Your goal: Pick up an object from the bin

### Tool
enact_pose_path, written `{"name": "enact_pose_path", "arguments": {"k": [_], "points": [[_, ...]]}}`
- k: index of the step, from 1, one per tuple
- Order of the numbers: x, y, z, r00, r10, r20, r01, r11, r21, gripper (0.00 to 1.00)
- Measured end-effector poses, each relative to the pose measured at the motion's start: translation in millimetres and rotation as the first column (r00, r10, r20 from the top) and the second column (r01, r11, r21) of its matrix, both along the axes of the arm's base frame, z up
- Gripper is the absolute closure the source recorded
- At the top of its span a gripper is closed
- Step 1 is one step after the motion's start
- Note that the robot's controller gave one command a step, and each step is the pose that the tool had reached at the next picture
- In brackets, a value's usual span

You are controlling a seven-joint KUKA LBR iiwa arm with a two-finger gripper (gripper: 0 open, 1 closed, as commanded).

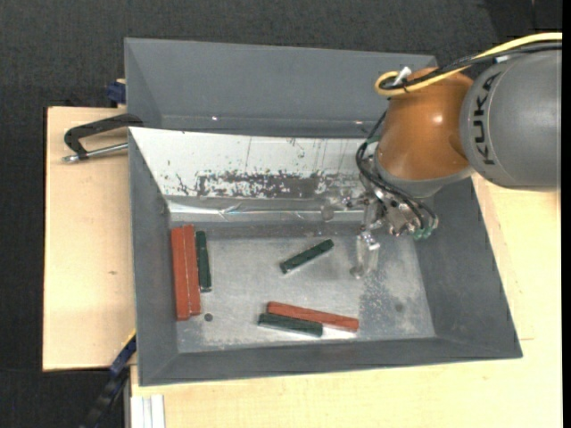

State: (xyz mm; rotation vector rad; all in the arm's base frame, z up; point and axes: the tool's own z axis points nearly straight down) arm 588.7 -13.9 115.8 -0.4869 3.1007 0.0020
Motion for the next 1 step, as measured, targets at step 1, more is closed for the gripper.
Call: {"name": "enact_pose_path", "arguments": {"k": [1], "points": [[-13.4, 38.7, 8.1, 0.99, -0.143, 0.0, 0.143, 0.99, 0.0, 0.0]]}}
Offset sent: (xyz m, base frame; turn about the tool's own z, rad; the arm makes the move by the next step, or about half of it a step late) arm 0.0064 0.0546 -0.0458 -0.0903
